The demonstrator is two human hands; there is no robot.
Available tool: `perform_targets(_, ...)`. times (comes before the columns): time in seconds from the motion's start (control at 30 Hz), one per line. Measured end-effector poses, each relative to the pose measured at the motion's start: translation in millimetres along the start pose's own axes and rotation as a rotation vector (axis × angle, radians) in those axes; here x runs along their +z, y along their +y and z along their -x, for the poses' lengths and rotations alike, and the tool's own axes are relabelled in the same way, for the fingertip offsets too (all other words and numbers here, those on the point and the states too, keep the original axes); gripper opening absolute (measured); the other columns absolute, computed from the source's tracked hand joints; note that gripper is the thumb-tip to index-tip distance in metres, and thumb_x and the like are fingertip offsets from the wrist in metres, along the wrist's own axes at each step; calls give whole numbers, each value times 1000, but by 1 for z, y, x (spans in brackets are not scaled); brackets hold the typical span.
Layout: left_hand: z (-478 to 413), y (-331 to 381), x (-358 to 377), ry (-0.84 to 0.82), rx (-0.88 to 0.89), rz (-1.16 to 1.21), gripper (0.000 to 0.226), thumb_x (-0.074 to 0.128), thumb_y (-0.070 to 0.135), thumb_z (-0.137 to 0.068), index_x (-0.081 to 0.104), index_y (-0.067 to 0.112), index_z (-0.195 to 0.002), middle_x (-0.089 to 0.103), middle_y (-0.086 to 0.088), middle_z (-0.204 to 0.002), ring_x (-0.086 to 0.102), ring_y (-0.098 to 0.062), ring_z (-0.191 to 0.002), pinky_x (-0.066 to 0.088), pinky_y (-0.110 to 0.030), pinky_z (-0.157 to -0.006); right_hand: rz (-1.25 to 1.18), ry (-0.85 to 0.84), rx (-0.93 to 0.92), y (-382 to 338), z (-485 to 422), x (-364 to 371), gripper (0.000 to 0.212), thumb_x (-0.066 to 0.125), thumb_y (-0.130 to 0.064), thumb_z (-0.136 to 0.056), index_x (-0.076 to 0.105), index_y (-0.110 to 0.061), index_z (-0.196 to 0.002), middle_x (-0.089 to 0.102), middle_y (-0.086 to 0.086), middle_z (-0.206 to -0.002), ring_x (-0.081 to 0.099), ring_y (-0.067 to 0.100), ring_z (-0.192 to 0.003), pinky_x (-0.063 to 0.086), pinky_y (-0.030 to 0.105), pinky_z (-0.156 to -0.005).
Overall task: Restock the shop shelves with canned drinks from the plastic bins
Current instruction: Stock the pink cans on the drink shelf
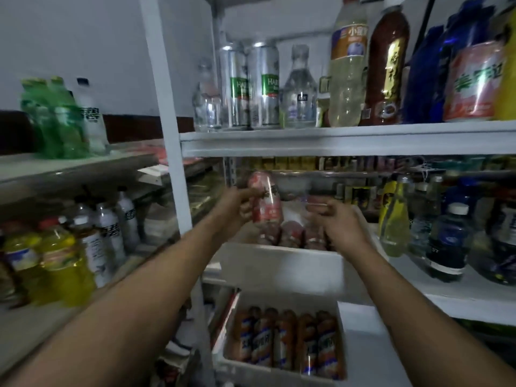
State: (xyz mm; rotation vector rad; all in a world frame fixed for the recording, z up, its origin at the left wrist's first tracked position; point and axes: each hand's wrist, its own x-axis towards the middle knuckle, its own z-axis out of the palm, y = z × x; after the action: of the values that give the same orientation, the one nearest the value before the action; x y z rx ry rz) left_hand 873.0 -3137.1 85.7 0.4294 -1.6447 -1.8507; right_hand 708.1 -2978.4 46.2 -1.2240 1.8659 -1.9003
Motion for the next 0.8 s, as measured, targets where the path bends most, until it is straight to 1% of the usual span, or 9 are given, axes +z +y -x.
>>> perform_targets(0.07,7,1,3,-21,-14,57,11,54,3,-97,57,11,-105,60,7,-55,54,-4,-45,49,-22,-52,-19,2,-9,-1,2,-1,36,76,-1,-84,67,-17,-115,74,14,-109,69,23,-104,52,52,-101)
perform_targets(0.17,12,-2,4,-18,23,83,28,54,5,-98,55,5,-126,70,-4,-90,68,-13,-72,55,-32,-71,-40,-16,-31,-3,4,-3,34,76,-3,-85,66,-19,-113,74,7,-107,69,21,-106,54,50,-99)
perform_targets(0.23,14,-4,8,-2,30,95,38,58,6,-96,53,2,-133,67,-11,-110,70,-19,-87,58,-33,-70,-85,-41,-28,-3,3,-3,32,76,-3,-84,66,-20,-109,75,6,-106,70,20,-104,54,48,-99)
perform_targets(0.3,14,-6,12,12,28,115,54,65,9,-87,51,1,-138,65,-16,-121,70,-26,-98,60,-36,-69,-146,-68,-24,-3,2,-3,32,78,-5,-83,69,-19,-109,76,4,-105,71,19,-104,55,44,-98)
perform_targets(0.37,15,-9,18,9,32,128,58,67,10,-85,51,2,-140,64,-18,-126,68,-29,-104,61,-38,-72,-184,-75,-17,-2,1,-4,35,80,-9,-82,70,-16,-114,76,3,-107,71,21,-107,55,42,-98)
perform_targets(0.53,14,-17,36,10,33,62,38,61,6,-96,57,4,-133,66,-17,-120,64,-30,-106,58,-42,-83,-245,-112,-11,-4,3,-7,42,81,-18,-82,68,-13,-121,76,3,-111,70,16,-108,55,43,-100)
perform_targets(0.63,13,-21,42,-17,17,63,40,63,9,-93,57,1,-133,68,-16,-117,65,-30,-105,59,-41,-80,-256,-119,-6,-6,4,-7,42,80,-19,-83,67,-14,-123,75,2,-111,70,15,-107,55,44,-100)
perform_targets(0.7,12,-24,45,-34,10,81,42,65,10,-92,57,-1,-132,69,-16,-117,68,-29,-103,59,-42,-80,-278,-111,9,-7,4,-8,37,79,-20,-84,68,-17,-120,74,2,-113,69,17,-109,55,45,-100)
perform_targets(0.8,12,-24,47,-52,9,85,41,63,8,-95,56,-3,-133,68,-18,-119,69,-29,-103,59,-46,-86,-305,-106,5,-6,4,-8,29,80,-19,-83,70,-28,-108,74,2,-114,69,21,-111,55,48,-99)
